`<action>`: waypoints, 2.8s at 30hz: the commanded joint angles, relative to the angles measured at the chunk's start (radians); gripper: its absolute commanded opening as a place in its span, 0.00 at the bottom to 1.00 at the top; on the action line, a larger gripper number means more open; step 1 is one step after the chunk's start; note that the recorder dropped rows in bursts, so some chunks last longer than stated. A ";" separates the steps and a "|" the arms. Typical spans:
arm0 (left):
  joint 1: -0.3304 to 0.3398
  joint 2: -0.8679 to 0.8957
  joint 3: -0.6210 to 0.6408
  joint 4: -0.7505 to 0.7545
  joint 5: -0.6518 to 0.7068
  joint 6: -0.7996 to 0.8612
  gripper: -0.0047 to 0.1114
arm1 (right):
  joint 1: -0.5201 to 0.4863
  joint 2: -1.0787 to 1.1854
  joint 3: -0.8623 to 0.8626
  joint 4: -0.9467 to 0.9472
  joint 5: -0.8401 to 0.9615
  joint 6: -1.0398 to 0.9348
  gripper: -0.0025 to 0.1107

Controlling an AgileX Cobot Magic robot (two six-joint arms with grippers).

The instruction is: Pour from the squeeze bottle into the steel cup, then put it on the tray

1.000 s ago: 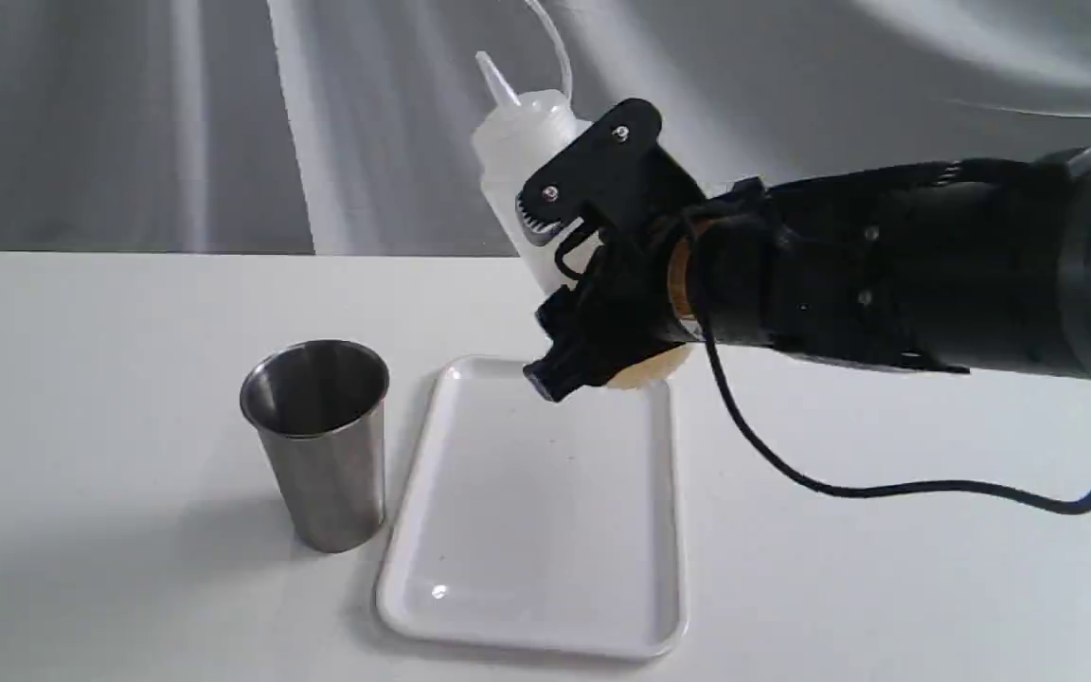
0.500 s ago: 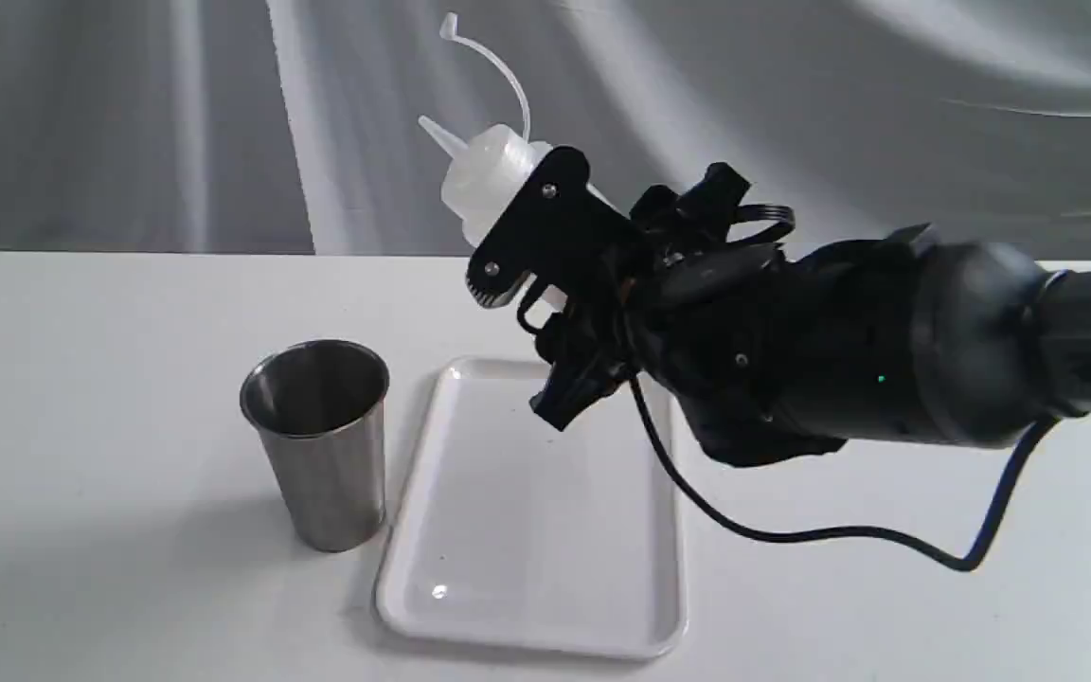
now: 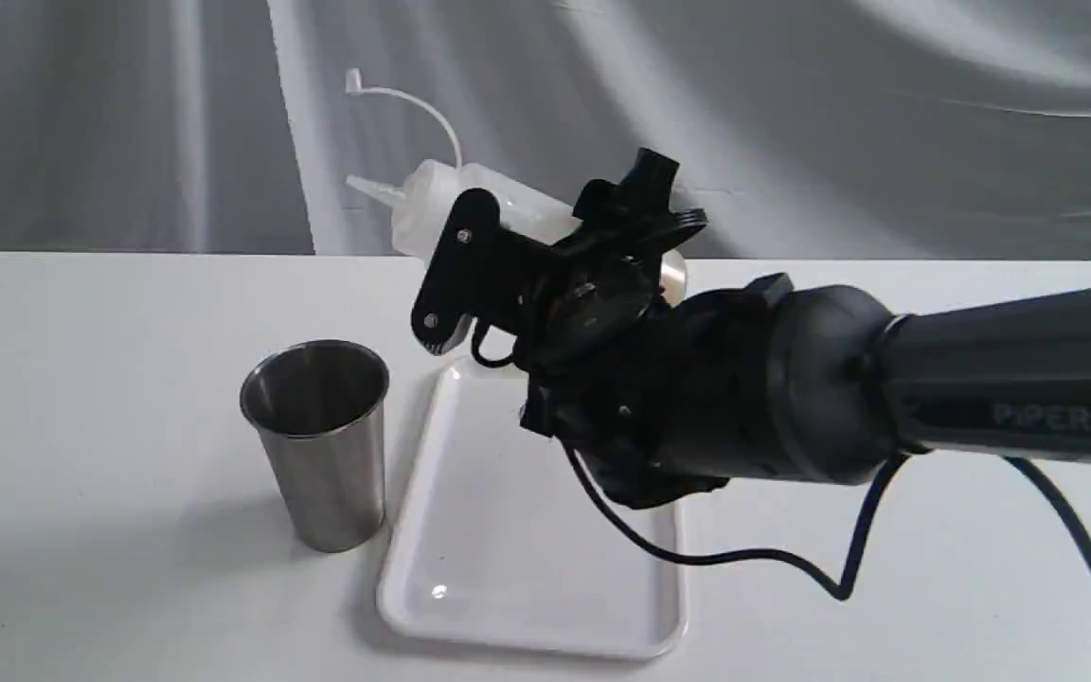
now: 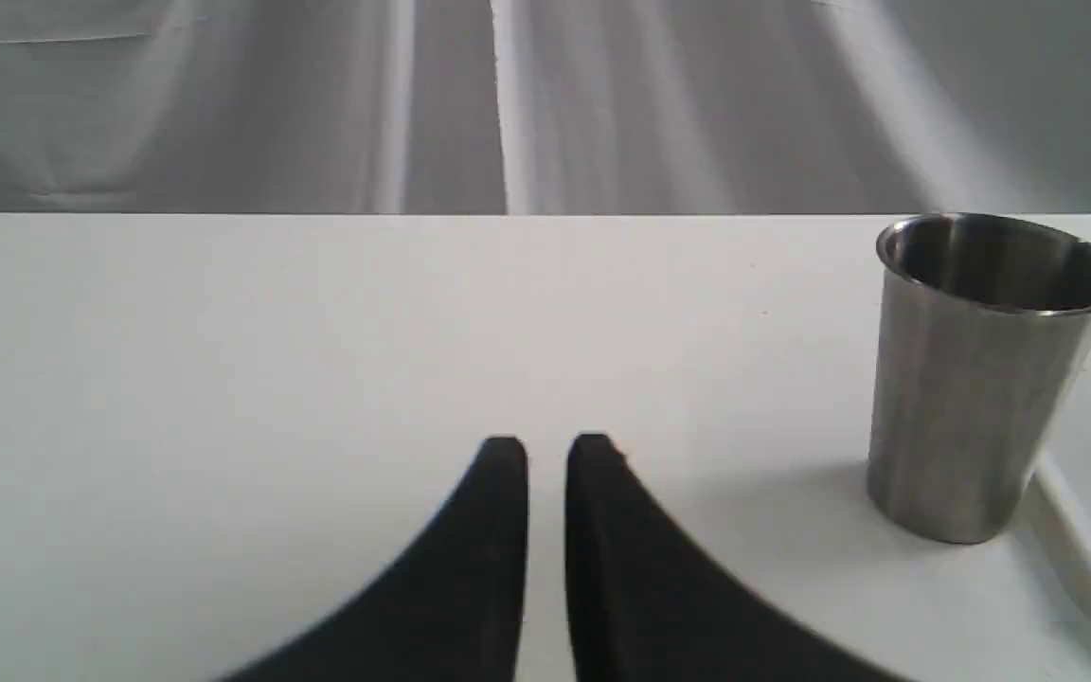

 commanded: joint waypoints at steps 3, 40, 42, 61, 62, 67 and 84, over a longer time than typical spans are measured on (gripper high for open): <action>-0.002 -0.003 0.004 0.000 -0.007 0.000 0.11 | 0.025 0.014 -0.009 -0.039 0.107 -0.099 0.02; -0.002 -0.003 0.004 0.000 -0.007 -0.002 0.11 | 0.079 0.061 -0.096 -0.039 0.224 -0.556 0.02; -0.002 -0.003 0.004 0.000 -0.007 -0.002 0.11 | 0.079 0.061 -0.096 -0.039 0.234 -0.571 0.02; -0.002 -0.003 0.004 0.000 -0.007 -0.004 0.11 | 0.079 0.061 -0.102 -0.039 0.238 -0.716 0.02; -0.002 -0.003 0.004 0.000 -0.007 -0.004 0.11 | 0.079 0.061 -0.102 -0.039 0.238 -0.726 0.02; -0.002 -0.003 0.004 0.000 -0.007 -0.004 0.11 | 0.079 0.061 -0.135 -0.039 0.238 -0.739 0.02; -0.002 -0.003 0.004 0.000 -0.007 -0.004 0.11 | 0.076 0.061 -0.147 -0.039 0.232 -0.881 0.02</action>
